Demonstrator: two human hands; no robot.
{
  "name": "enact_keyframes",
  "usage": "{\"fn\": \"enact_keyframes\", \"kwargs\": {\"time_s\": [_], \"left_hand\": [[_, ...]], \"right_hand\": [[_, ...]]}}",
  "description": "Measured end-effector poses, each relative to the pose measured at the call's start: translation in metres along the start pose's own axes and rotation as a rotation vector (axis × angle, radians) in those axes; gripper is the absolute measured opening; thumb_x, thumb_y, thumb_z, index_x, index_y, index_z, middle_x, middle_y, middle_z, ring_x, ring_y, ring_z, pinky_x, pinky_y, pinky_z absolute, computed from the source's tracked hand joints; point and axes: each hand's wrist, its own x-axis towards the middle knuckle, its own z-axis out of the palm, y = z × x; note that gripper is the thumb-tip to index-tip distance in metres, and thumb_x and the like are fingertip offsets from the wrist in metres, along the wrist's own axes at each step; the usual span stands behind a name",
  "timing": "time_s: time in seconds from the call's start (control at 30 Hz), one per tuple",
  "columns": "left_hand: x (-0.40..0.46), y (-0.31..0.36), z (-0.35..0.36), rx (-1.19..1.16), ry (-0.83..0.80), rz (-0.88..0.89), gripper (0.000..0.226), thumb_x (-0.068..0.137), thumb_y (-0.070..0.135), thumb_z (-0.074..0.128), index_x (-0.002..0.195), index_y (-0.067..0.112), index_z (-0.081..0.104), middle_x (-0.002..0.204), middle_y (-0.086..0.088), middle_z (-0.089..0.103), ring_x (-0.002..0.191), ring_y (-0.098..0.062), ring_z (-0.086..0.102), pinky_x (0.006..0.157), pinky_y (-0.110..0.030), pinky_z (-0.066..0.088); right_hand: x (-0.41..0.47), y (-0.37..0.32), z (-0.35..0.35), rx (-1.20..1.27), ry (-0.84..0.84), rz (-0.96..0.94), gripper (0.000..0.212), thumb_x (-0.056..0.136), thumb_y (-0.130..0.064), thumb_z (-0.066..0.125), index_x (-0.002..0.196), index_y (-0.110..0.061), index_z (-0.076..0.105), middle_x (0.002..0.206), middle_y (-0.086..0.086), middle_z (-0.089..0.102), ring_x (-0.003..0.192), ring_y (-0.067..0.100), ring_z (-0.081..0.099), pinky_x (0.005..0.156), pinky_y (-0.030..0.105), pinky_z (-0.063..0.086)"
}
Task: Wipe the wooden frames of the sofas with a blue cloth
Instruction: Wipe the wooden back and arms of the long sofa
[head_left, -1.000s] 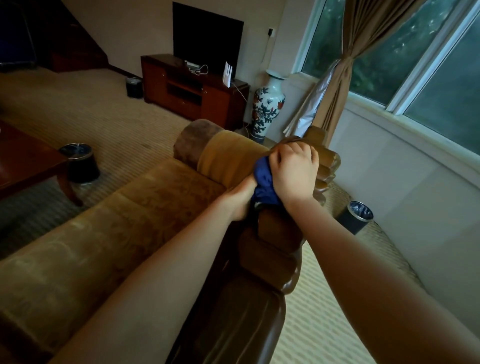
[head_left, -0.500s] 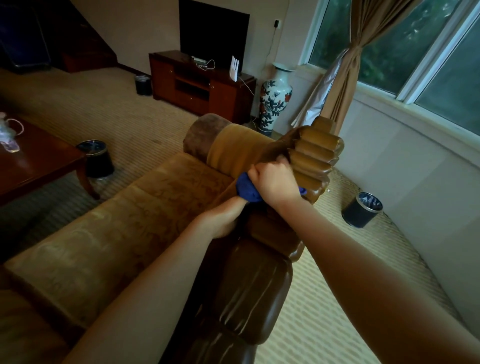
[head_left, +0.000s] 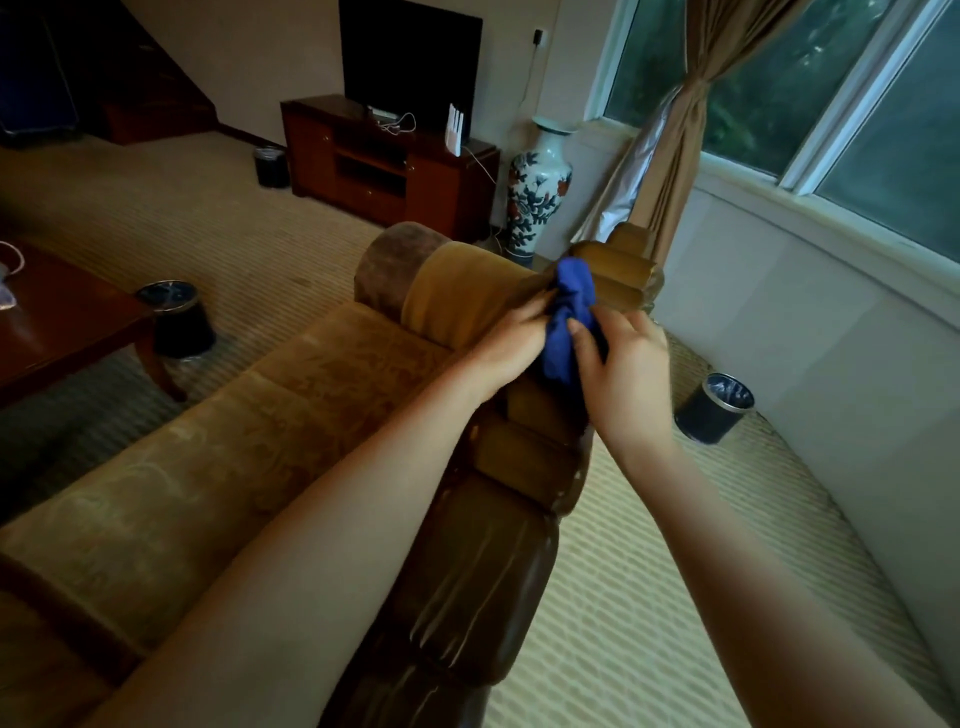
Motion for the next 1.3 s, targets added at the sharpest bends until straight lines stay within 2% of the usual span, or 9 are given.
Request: {"fn": "enact_keyframes", "kwargs": {"time_s": [0.13,0.4,0.53,0.63,0.7,0.8,1.0,1.17,1.3], "left_hand": [[0.003,-0.024,0.004,0.388,0.011,0.211,0.049,0.101,0.018,0.04,0.148,0.016,0.03,0.156,-0.004,0.027,0.142,-0.016,0.025,0.118,-0.027,0.017],[-0.015,-0.025,0.001,0.423,0.075,0.153,0.039,0.098,0.018,0.041,0.136,0.019,0.048,0.139,-0.007,0.052,0.127,-0.023,0.048,0.107,-0.034,0.035],[-0.031,-0.034,-0.004,0.335,0.089,0.047,0.041,0.097,0.026,0.037,0.135,0.017,0.05,0.132,-0.011,0.057,0.123,-0.028,0.051,0.106,-0.043,0.037],[-0.047,-0.04,-0.012,0.234,0.115,-0.002,0.038,0.102,0.022,0.034,0.137,0.016,0.047,0.14,-0.009,0.05,0.13,-0.022,0.044,0.113,-0.039,0.031],[-0.067,-0.043,-0.016,0.202,0.128,-0.016,0.036,0.103,0.021,0.033,0.134,0.016,0.049,0.138,-0.003,0.05,0.129,-0.017,0.044,0.111,-0.029,0.03],[-0.106,-0.056,-0.02,0.107,0.169,-0.067,0.028,0.103,0.014,0.03,0.122,0.025,0.047,0.115,0.01,0.05,0.111,-0.005,0.044,0.086,-0.009,0.031],[-0.152,-0.068,-0.035,-0.007,0.13,-0.276,0.025,0.102,0.021,0.034,0.096,0.035,0.054,0.107,0.006,0.057,0.097,-0.006,0.054,0.082,-0.023,0.042],[-0.182,-0.088,-0.047,-0.143,0.115,-0.427,0.022,0.1,0.025,0.04,0.11,0.027,0.06,0.106,0.003,0.067,0.094,-0.008,0.061,0.07,-0.024,0.045],[-0.182,-0.093,-0.046,-0.255,0.116,-0.413,0.04,0.101,0.037,0.03,0.137,0.023,0.043,0.122,0.01,0.055,0.114,-0.008,0.05,0.094,-0.026,0.039]], "right_hand": [[-0.023,0.011,0.006,0.058,-0.031,0.05,0.035,0.097,-0.028,0.048,0.124,-0.009,0.059,0.113,0.01,0.059,0.103,0.025,0.051,0.097,0.035,0.039],[-0.046,-0.008,0.007,0.138,-0.009,0.05,0.038,0.095,-0.022,0.05,0.129,-0.004,0.054,0.128,0.01,0.056,0.119,0.024,0.049,0.105,0.036,0.038],[-0.063,-0.013,0.002,0.109,-0.086,-0.025,0.047,0.09,-0.032,0.056,0.128,-0.004,0.054,0.13,0.01,0.055,0.124,0.023,0.046,0.108,0.029,0.029],[-0.068,-0.022,0.003,-0.003,-0.123,-0.086,0.049,0.085,-0.04,0.057,0.122,-0.008,0.059,0.123,0.007,0.059,0.118,0.026,0.049,0.101,0.036,0.035],[-0.073,-0.031,0.005,-0.068,-0.185,-0.109,0.047,0.084,-0.041,0.059,0.121,-0.012,0.06,0.121,0.005,0.06,0.116,0.026,0.05,0.095,0.038,0.037],[-0.089,-0.045,0.012,-0.087,-0.263,-0.164,0.045,0.084,-0.043,0.059,0.121,-0.016,0.061,0.118,0.004,0.063,0.113,0.026,0.052,0.091,0.038,0.037],[-0.104,-0.069,0.013,-0.13,-0.357,-0.143,0.043,0.089,-0.051,0.049,0.118,-0.021,0.058,0.114,0.001,0.062,0.111,0.023,0.048,0.089,0.035,0.034],[-0.121,-0.078,0.007,-0.071,-0.372,-0.15,0.042,0.088,-0.051,0.052,0.115,-0.021,0.06,0.11,0.0,0.063,0.105,0.023,0.048,0.085,0.034,0.033],[-0.13,-0.073,0.012,0.007,-0.284,-0.163,0.04,0.088,-0.046,0.056,0.115,-0.018,0.062,0.11,0.003,0.063,0.108,0.026,0.05,0.089,0.036,0.034]]}}
